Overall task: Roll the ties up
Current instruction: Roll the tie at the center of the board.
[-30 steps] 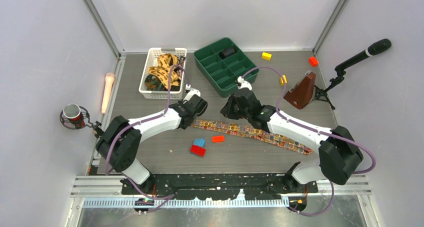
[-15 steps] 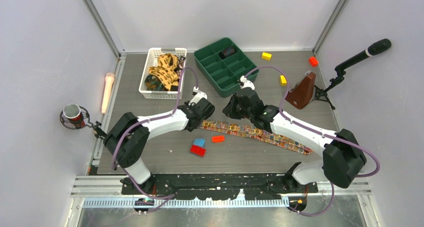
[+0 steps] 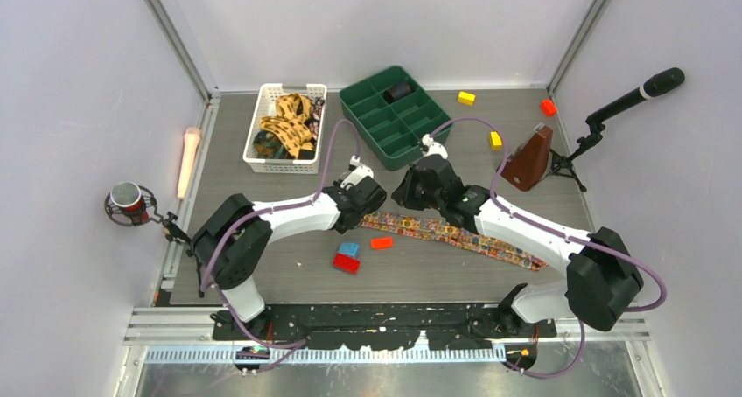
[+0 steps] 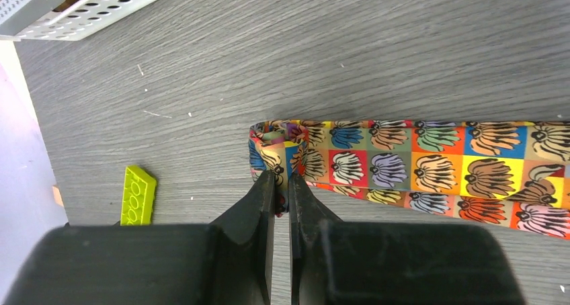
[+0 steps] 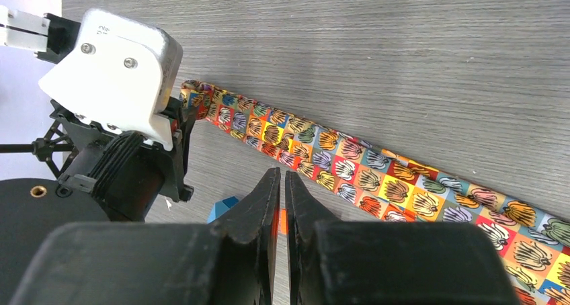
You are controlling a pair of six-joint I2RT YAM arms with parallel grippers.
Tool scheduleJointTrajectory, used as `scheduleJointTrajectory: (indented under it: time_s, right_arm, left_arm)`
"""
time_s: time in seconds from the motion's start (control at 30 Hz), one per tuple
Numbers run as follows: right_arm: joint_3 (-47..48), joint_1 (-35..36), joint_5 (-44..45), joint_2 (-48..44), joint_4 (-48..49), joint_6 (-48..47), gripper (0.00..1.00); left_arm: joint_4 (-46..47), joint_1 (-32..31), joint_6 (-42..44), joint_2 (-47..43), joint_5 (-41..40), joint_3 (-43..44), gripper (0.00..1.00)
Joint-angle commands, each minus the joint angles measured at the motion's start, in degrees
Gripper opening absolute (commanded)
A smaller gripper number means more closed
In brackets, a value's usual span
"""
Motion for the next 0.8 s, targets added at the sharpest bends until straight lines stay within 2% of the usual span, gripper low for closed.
scheduleJointTrajectory:
  time_s: [0.0,0.4,0.5,0.57,0.67,0.77]
  right_arm:
    - [-0.1,-0.46,1.31,-2.11,1.35,0.07,0.14]
    - [-0.38,-0.69,1.39,-1.92,1.35,0.21,0.14]
    - [-0.34,-0.71,1.44,-1.75,1.35,0.21,0.14]
    - [-0.38,-0.69,1.46,-1.62,1.35,0.28,0.14]
    - [-0.38,-0.7,1.36,-1.41,1.35,0.39,0.14]
    - [-0.38,-0.78,1.39,-1.17,1.41,0.43,0.14]
  left_arm:
    - [-0.14,-1.06,-0.22,1.05,-0.92,2.4,0.0]
    - [1.4,-1.57,-1.53,3.25,3.63,2.69,0.02]
    - [1.81,-1.57,-2.08,3.41,4.2,2.42,0.1]
    - [2.12,-1.57,-2.27,3.41,4.7,2.44,0.2]
    - [2.47,-1.57,-2.55,3.3,5.1,2.35,0.3]
    - [2.78,-1.57,-2.73,3.24,5.41,2.2,0.36]
